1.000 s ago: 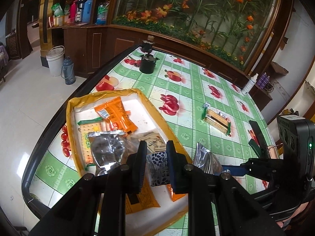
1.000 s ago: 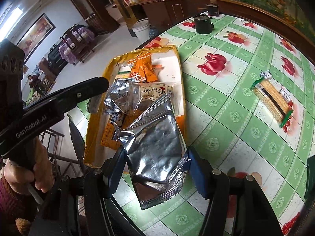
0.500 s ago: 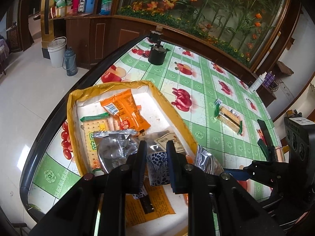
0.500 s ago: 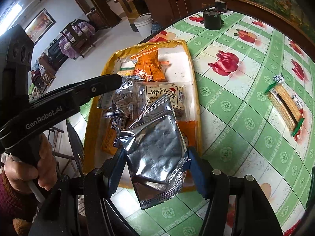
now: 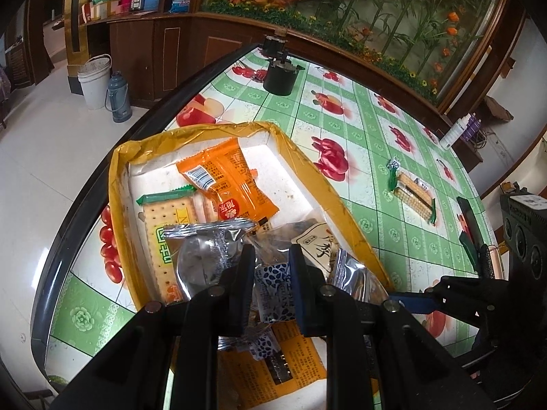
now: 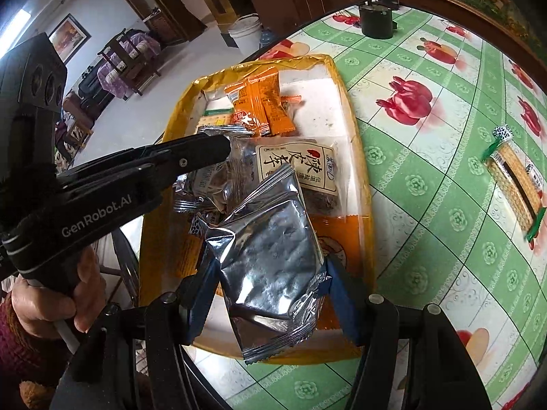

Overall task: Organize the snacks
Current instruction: 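Lower both snacks into the tray and open both grippers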

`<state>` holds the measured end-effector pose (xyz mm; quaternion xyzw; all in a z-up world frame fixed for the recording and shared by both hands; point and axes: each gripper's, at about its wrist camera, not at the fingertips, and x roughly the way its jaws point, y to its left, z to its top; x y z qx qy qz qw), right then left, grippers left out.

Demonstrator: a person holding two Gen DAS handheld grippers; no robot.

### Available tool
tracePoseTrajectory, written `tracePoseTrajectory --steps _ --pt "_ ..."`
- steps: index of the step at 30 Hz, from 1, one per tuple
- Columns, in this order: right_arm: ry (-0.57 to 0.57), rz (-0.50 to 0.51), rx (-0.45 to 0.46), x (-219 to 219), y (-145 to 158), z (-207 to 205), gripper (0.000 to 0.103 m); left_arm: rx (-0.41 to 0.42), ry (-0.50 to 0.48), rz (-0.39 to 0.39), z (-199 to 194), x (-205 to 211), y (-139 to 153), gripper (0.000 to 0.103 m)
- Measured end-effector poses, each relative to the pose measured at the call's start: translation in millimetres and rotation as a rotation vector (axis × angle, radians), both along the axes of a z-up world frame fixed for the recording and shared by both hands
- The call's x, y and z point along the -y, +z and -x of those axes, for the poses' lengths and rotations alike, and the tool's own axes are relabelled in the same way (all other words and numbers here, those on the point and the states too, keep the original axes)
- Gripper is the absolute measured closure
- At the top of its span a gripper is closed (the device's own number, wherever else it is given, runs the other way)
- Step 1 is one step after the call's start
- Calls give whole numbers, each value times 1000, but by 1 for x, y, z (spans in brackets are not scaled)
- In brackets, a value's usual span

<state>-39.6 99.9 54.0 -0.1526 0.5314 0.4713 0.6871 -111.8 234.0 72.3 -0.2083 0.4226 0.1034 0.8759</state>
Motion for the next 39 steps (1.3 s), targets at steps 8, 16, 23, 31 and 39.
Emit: tracePoseTrajectory --steps 8,16,23,31,39 --pt "-1 13 2 -11 -5 1 36 -12 -20 -4 -4 -3 -7 84" --pt "-8 20 -5 -17 -9 1 36 -8 -26 5 -6 -6 -7 83" --pt "-6 23 -3 -19 -12 1 36 -9 -17 16 -4 -9 -10 84" --pt "-4 29 -4 -18 -13 -1 35 -18 -16 19 -6 -7 -9 80" --pt "8 31 -3 -18 -11 1 33 -13 -12 22 -6 -2 -6 66"
